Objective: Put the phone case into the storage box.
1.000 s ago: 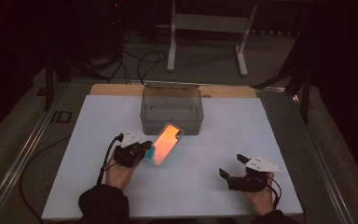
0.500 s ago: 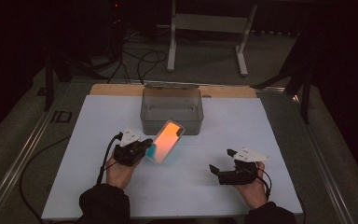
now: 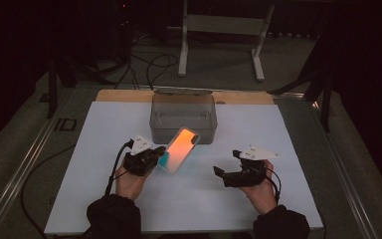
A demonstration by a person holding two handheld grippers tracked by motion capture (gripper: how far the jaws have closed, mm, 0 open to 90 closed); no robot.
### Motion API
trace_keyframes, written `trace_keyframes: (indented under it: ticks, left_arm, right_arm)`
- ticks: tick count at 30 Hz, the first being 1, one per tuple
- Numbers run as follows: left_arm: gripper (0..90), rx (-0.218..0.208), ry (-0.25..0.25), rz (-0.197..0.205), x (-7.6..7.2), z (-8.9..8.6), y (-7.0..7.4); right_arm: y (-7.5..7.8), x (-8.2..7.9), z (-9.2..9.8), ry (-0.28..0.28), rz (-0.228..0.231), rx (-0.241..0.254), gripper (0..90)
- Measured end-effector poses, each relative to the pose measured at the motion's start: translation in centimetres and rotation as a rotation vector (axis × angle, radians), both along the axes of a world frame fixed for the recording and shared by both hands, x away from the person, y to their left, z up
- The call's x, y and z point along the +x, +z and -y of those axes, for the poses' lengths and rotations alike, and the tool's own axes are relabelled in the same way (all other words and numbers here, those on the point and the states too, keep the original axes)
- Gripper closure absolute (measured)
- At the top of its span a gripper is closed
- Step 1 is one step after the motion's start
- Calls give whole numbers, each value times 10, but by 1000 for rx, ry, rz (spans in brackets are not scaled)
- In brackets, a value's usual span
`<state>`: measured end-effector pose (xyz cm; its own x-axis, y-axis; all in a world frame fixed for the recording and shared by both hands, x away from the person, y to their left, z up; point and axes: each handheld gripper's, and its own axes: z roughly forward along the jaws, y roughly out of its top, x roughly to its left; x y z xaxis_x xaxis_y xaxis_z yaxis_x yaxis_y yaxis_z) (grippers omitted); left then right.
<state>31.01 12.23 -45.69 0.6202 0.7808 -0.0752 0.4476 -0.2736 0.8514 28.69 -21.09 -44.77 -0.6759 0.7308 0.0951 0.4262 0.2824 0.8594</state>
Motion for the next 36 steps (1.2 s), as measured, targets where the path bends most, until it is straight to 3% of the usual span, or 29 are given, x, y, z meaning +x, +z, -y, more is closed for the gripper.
trace_keyframes:
  ticks: [7,36]
  left_arm:
    - [890,-3,-2,6,1,3,3]
    - [890,-44,-11,16,5,25,7]
  right_arm:
    - [6,5,-16,19,-4,-23,72]
    - [17,25,-69,79,-62,44,73]
